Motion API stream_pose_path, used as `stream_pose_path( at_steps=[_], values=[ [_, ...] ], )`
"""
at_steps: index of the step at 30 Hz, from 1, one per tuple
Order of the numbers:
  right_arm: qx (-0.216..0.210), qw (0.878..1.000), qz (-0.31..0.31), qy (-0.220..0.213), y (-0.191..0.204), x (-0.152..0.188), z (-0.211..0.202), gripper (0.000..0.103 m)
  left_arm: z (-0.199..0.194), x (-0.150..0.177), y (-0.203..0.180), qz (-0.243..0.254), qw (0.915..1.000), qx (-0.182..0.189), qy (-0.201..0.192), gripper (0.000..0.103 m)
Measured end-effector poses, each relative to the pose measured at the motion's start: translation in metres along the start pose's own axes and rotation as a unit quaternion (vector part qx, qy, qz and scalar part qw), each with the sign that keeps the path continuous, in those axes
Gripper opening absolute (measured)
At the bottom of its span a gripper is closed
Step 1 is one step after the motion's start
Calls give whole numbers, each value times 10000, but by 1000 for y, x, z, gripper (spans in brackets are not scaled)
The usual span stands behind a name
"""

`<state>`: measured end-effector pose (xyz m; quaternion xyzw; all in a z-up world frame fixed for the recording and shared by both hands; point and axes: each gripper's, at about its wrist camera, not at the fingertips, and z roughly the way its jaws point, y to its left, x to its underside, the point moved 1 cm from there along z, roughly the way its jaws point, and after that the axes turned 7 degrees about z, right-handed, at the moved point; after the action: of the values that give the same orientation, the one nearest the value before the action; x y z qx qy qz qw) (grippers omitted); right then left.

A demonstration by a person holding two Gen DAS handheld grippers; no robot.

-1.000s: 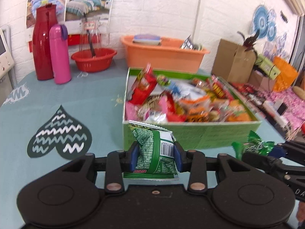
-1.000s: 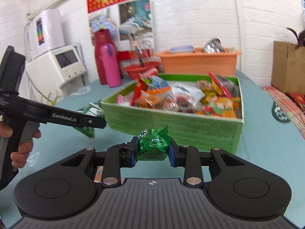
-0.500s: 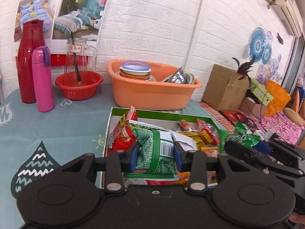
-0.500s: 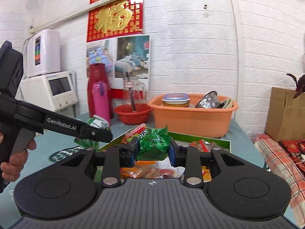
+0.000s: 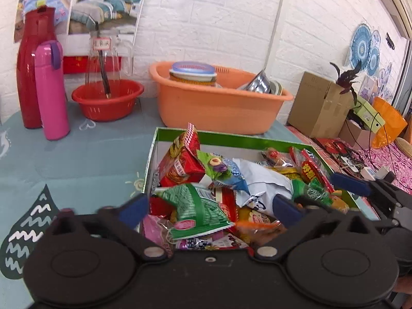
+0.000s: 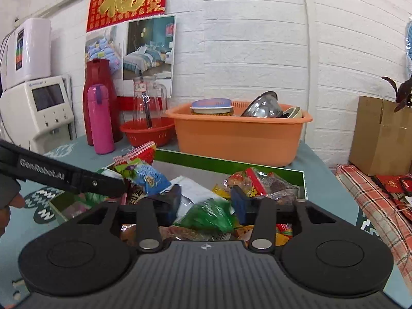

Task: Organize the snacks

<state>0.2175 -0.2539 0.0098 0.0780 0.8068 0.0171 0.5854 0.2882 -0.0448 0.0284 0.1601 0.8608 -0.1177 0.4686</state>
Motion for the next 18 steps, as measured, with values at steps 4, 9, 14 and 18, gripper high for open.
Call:
stream_pose_path(
  at_steps=[4,9,14,18],
  values=[
    [78,9999,-100,-113,2,8,-9,103,-5,1,-3,36,10000,8,2,103],
    [69,9999,-5,-114,2,2,-30,103,-27,0,-9,48,9999,-45,-157,103],
    [301,9994,-75,-145,11,-6,-68,103,-65,7,-22,80,9992,-181,-335,103],
    [376,9992,-24,-162,15,-1,-104,103,-96,25,-37,130,9990,-222,-365,103]
  ],
)
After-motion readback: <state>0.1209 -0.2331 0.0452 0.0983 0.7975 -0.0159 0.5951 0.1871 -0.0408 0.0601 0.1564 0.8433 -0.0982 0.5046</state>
